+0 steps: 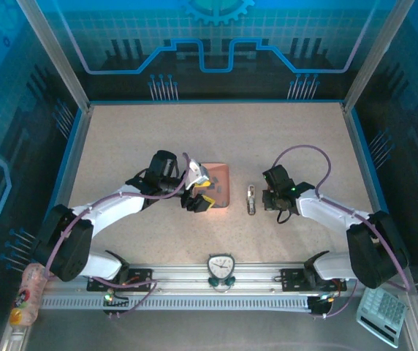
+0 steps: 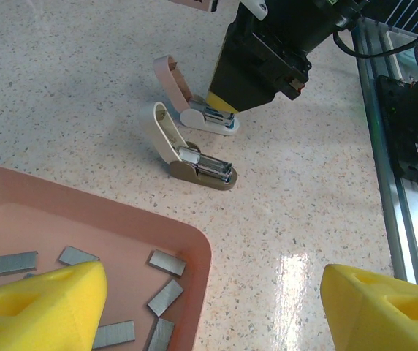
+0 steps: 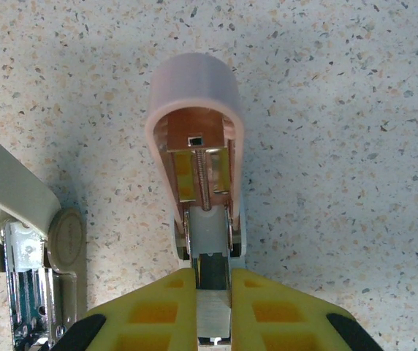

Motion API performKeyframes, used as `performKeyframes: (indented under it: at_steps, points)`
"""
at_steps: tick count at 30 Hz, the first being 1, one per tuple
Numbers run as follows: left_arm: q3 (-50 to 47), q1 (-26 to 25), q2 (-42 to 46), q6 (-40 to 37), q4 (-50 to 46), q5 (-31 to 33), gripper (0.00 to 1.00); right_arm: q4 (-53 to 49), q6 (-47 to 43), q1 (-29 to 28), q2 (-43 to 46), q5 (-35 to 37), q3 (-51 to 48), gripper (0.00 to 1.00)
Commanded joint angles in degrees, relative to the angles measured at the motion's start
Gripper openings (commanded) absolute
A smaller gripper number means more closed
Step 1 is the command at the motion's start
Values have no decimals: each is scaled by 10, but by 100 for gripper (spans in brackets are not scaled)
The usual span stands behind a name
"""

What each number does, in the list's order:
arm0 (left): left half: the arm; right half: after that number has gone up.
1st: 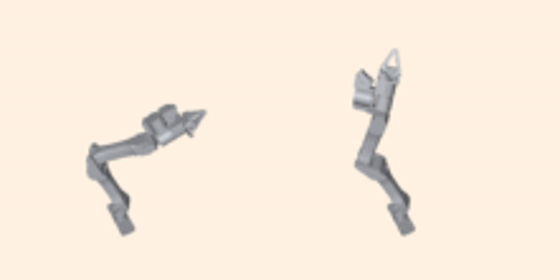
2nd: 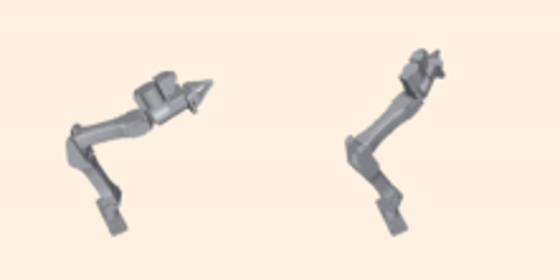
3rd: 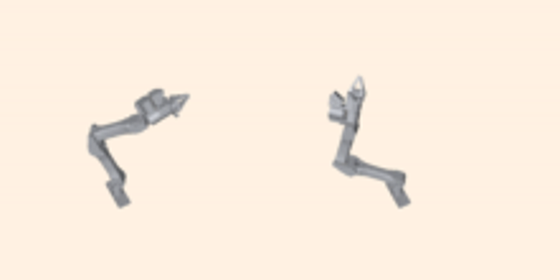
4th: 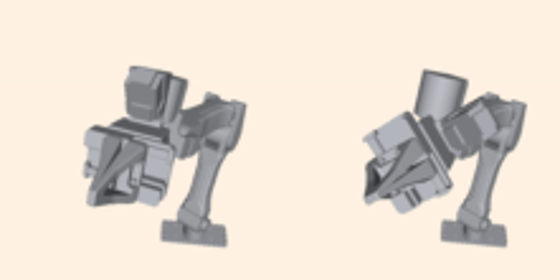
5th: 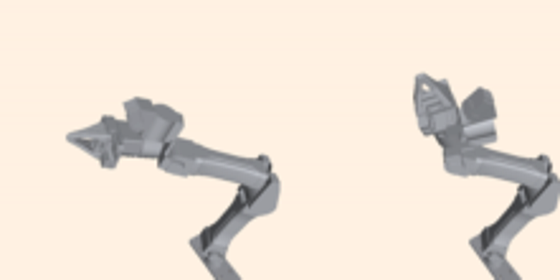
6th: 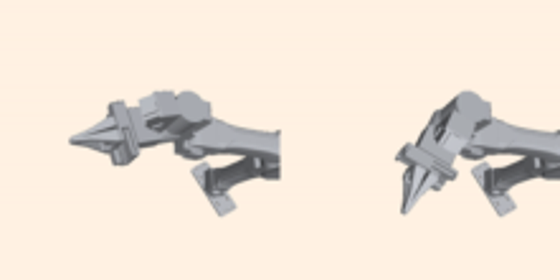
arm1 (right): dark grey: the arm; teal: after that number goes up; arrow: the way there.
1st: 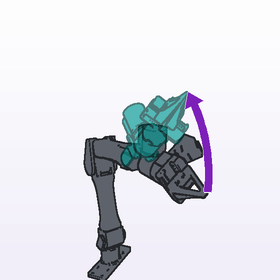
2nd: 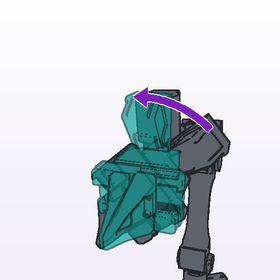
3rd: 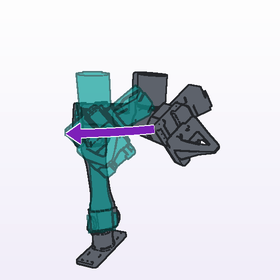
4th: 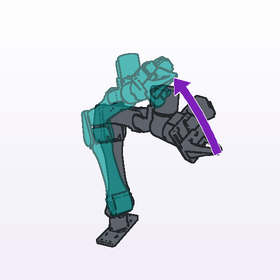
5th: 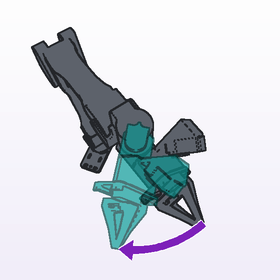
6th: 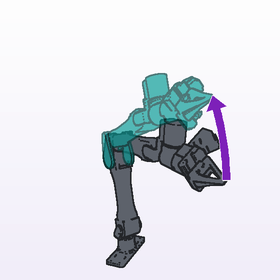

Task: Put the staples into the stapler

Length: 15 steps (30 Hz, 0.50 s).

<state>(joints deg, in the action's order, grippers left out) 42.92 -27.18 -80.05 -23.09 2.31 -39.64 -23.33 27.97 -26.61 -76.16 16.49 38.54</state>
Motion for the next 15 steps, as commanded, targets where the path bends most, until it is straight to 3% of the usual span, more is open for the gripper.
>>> performKeyframes:
  at_steps: [1, 15]
  points:
    - [18, -4, -9, -19, -14, 0, 78, -3, -7, -1, -5, 2, -4, 15]
    - [20, -5, -8, -26, -20, 2, 78, -14, -12, -10, -3, 3, -2, 15]
